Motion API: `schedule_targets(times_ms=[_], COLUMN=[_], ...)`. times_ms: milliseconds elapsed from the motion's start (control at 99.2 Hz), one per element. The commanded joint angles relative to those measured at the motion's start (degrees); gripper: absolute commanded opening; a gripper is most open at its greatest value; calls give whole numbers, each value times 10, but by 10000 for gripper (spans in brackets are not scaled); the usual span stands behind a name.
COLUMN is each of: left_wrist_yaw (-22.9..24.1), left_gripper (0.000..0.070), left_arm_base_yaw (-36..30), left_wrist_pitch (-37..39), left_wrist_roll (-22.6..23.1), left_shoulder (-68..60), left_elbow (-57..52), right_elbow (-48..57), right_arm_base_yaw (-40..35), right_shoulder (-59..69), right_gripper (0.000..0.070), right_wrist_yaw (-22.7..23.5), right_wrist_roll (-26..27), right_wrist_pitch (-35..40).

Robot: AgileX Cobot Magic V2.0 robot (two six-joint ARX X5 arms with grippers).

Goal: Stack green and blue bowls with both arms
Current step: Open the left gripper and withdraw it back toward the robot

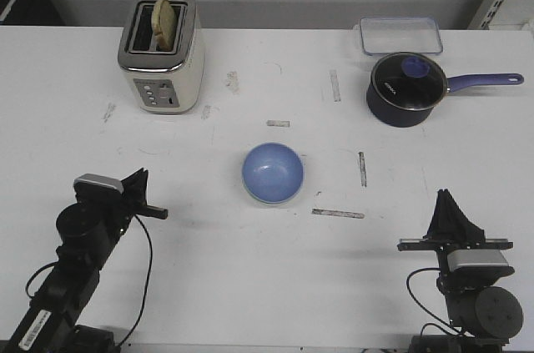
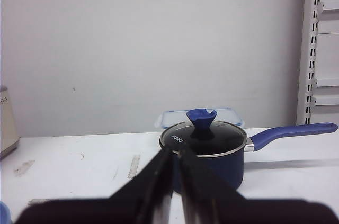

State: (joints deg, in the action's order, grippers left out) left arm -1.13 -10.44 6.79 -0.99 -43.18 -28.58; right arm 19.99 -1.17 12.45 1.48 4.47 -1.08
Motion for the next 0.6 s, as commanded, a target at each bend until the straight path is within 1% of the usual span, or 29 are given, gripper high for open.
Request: schedule_targets(times_ms=[0,101,595], left_wrist_yaw=[3,3,3], left_gripper=[1,1,1], left_arm_base_yaw=[6,13,13], left_wrist_pitch=[-1,-25,-20], left_wrist_roll=[1,1,1], left_shoulder=[19,51,180], left_elbow=[3,3,3], right_elbow=[2,2,2], right_arm_base_yaw=[0,0,0], right_shoulder=[-1,-1,-1], right_gripper=[9,9,9], right_wrist_yaw=[0,0,0], right_wrist_roll=[-5,-5,-5], right_wrist_pitch=[-6,-6,-6])
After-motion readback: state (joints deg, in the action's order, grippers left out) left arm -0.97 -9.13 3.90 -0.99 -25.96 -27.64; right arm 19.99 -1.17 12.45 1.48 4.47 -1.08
